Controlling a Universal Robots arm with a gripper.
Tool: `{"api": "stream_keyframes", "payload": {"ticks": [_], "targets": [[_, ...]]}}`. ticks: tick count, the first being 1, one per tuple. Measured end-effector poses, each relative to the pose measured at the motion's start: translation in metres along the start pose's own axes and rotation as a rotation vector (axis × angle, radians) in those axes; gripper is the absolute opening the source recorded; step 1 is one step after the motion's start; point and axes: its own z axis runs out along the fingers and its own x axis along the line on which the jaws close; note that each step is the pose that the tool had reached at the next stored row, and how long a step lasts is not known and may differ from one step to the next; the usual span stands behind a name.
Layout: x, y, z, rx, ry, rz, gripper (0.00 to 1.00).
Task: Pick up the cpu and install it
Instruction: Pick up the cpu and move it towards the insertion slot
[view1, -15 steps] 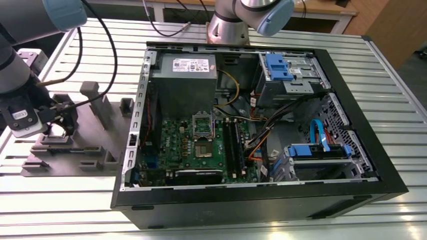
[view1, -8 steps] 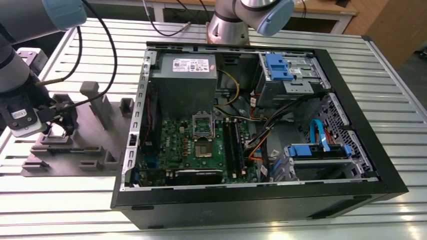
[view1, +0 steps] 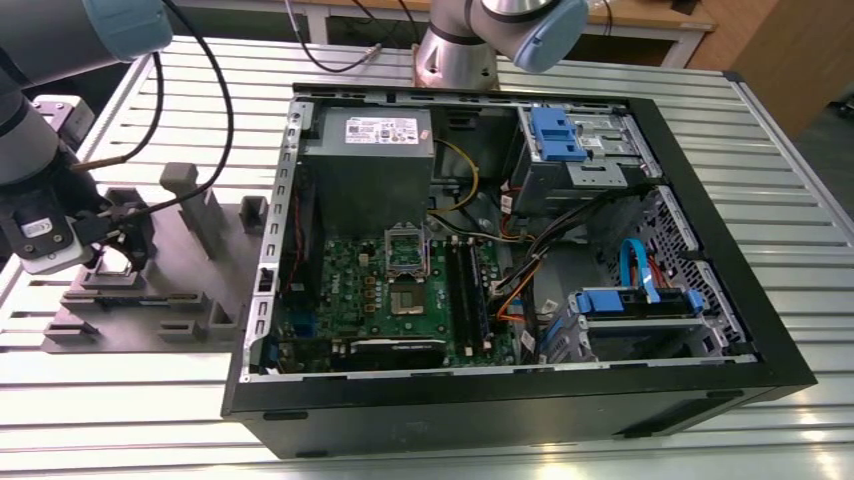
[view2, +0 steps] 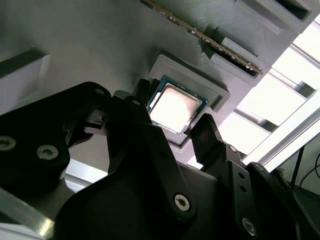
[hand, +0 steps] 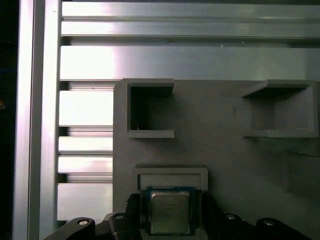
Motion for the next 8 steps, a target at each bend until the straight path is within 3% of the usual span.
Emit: {"api": "stream_keyframes", "payload": {"ticks": [8], "targets": [[0.0002,0.0000,0.0001,-0.0001,-0.0001,0.000,0.59]]}}
